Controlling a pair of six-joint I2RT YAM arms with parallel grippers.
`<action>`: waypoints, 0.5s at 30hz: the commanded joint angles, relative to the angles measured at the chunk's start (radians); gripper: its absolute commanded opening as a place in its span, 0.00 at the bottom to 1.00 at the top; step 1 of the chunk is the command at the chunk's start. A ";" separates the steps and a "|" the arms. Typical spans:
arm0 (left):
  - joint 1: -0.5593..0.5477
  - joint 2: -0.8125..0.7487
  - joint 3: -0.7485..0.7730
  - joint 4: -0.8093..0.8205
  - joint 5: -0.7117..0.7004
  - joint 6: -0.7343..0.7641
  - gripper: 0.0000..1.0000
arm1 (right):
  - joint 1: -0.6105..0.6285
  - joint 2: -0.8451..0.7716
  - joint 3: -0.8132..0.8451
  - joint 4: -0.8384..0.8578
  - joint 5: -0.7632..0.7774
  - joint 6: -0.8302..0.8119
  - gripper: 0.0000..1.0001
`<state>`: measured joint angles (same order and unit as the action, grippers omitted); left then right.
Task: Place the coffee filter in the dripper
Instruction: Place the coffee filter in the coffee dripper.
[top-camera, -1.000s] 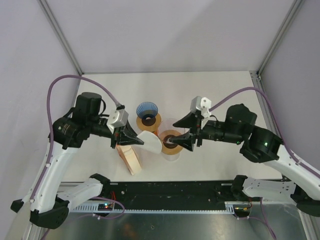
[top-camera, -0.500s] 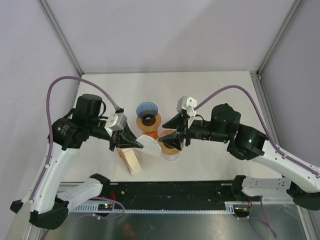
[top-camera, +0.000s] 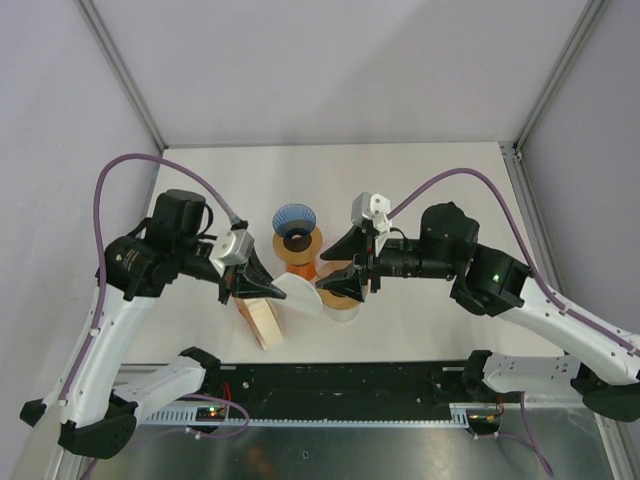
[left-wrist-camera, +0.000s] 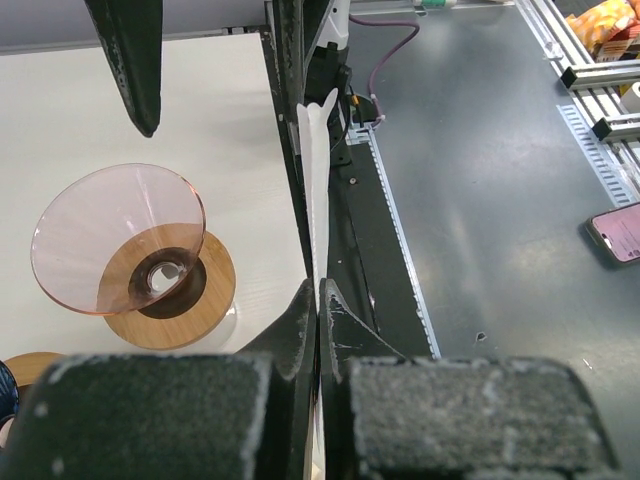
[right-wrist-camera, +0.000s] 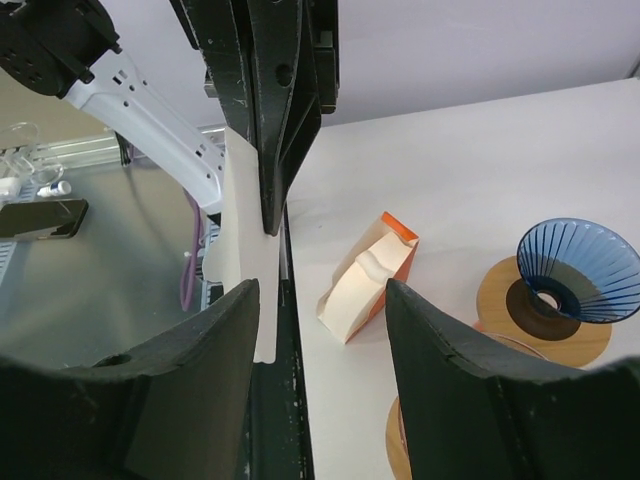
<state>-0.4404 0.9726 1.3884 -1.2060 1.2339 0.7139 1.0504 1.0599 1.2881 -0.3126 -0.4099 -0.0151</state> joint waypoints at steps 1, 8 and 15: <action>-0.013 -0.004 0.030 -0.012 0.003 0.027 0.00 | -0.010 -0.035 0.007 0.014 -0.058 0.004 0.59; -0.018 -0.002 0.028 -0.016 0.000 0.033 0.00 | -0.009 -0.024 0.007 0.015 -0.059 0.010 0.58; -0.021 0.000 0.035 -0.019 0.000 0.033 0.00 | -0.003 0.004 0.007 0.046 -0.070 0.012 0.58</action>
<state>-0.4507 0.9733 1.3884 -1.2179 1.2308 0.7269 1.0431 1.0508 1.2881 -0.3145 -0.4610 -0.0147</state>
